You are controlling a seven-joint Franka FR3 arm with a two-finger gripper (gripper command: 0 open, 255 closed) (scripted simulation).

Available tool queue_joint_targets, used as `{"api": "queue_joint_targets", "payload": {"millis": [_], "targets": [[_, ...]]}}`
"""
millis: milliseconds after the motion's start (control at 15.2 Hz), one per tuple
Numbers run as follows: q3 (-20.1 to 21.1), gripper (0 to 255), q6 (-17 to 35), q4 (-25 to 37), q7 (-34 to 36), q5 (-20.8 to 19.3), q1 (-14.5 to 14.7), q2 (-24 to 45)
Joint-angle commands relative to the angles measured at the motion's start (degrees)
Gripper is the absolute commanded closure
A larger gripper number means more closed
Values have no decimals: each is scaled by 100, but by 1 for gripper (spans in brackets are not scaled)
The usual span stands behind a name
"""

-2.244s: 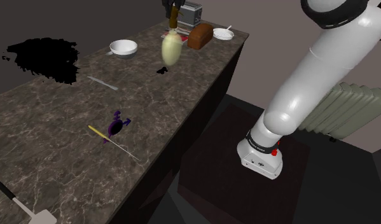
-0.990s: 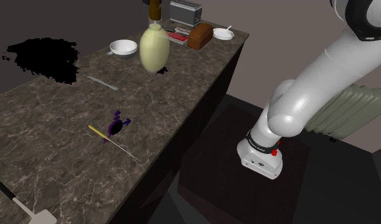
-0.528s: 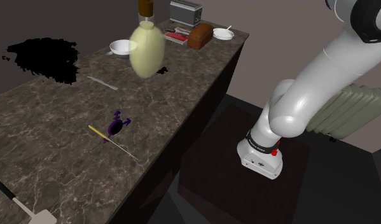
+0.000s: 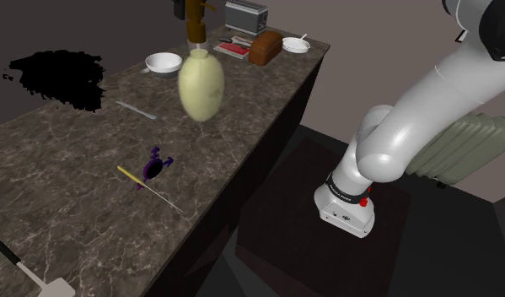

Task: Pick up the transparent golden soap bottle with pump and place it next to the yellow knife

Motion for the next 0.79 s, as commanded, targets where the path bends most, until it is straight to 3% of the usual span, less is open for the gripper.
{"api": "queue_joint_targets", "payload": {"millis": [0, 726], "targets": [[0, 255, 189, -260, -2, 18, 7, -80], [-14, 255, 1064, -1454, -55, 94, 34, -405]]}}
